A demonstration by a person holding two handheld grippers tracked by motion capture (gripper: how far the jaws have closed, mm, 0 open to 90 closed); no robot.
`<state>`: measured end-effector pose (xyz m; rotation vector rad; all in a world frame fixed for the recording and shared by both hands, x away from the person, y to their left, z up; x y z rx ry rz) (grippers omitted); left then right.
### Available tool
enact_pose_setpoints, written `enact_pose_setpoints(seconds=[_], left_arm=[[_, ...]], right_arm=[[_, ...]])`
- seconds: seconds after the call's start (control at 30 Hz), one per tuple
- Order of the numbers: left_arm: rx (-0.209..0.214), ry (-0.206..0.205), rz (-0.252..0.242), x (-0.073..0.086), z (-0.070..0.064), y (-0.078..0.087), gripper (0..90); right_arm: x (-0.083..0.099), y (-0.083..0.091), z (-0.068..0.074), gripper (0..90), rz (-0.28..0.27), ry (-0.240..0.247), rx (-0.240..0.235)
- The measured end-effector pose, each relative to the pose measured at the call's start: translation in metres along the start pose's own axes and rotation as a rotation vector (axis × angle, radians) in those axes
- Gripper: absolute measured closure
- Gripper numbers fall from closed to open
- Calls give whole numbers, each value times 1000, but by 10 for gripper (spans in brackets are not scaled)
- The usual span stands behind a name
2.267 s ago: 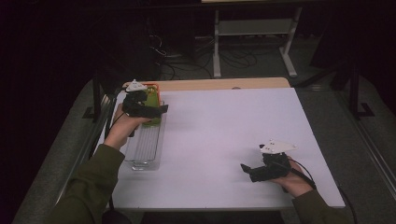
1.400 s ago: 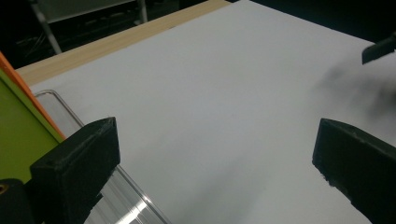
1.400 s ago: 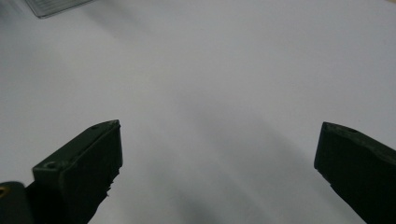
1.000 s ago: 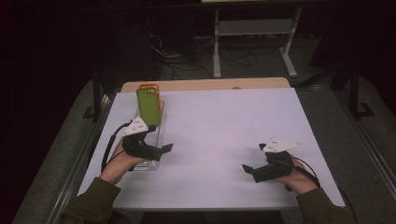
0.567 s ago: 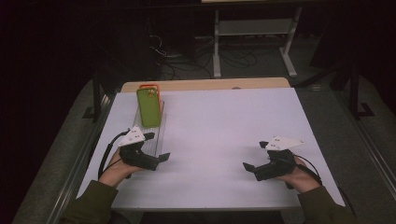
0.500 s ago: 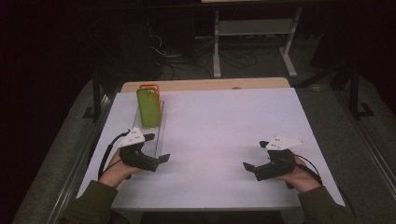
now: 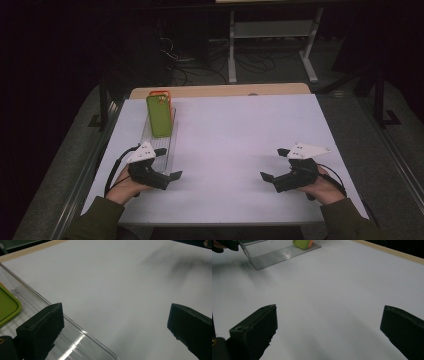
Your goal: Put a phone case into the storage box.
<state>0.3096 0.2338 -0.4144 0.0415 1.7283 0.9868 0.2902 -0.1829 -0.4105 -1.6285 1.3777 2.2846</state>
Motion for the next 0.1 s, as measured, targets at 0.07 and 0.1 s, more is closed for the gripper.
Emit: enact_pose_setpoints(seconds=[0.07, 0.1], left_arm=[[-1, 1, 1, 0, 1, 0, 4], [0, 4, 3, 0, 0, 0, 4]], right_arm=[[0, 0, 0, 4, -3, -2, -1], [-1, 1, 0, 4, -6, 1, 0]])
Point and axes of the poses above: each handheld gripper's, and its own axes: y roughly backward along the jaws, x roughly out of its underside, z roughly to its left, the point moved 2 cm from there along -y, roughly forward along the jaws, and after that the axes turned 9 degrees about z, right-handed, at the moved point
